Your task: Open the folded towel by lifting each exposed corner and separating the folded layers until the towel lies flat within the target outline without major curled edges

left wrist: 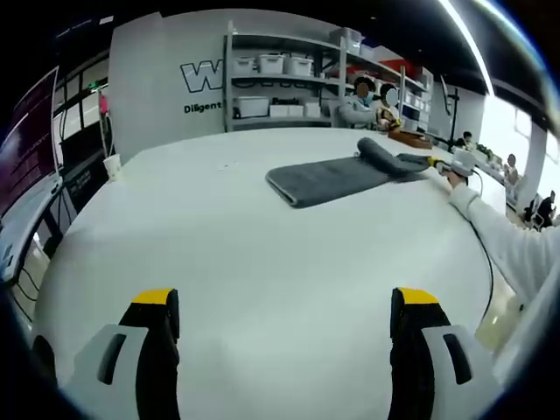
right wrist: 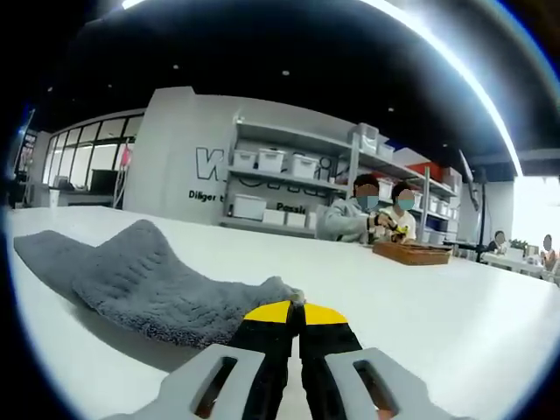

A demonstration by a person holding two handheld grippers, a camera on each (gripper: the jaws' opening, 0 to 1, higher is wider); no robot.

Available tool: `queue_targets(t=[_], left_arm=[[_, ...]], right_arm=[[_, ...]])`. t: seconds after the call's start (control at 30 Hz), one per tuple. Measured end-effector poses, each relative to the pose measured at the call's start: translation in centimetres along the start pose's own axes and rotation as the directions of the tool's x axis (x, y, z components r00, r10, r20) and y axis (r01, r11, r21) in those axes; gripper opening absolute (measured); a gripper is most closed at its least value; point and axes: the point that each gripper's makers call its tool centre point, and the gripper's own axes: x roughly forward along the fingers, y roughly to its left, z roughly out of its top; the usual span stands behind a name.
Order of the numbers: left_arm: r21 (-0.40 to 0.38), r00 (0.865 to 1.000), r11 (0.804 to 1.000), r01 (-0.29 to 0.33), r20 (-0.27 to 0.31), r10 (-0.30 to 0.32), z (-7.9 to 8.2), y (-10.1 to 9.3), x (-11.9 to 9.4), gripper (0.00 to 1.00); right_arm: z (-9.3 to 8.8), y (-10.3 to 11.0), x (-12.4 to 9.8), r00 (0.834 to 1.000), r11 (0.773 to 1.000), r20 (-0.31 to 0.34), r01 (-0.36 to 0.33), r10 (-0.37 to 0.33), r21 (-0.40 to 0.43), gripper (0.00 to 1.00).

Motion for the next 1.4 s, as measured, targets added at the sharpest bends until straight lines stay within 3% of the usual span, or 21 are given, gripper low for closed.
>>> queue_targets(t=[1.4], left_arm=[[0.008, 0.999, 1.000, 0.012, -0.035, -0.012, 0.1, -1.1, 2.2, 0.99]], right_arm=[[-0.7, -5.0, -0.2, 0.999, 0.998, -0.010, 0.052, -0.052, -0.023, 0.00]])
